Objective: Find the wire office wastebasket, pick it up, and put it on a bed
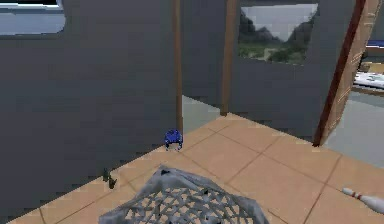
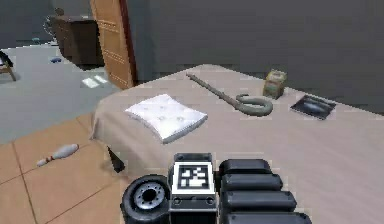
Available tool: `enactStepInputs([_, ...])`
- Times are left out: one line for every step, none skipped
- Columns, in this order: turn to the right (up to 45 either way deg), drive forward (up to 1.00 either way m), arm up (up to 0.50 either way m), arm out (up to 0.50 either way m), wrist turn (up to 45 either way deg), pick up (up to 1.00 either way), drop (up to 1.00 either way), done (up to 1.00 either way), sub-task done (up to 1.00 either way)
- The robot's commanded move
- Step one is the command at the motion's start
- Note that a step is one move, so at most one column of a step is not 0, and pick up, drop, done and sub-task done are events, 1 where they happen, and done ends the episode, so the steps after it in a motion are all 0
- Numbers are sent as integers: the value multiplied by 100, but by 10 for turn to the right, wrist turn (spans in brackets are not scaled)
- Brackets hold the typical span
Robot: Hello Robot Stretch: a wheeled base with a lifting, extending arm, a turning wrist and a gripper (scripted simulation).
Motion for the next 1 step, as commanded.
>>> enactStepInputs([300, 0, 0, 0, 0, 0, 0, 0, 0])
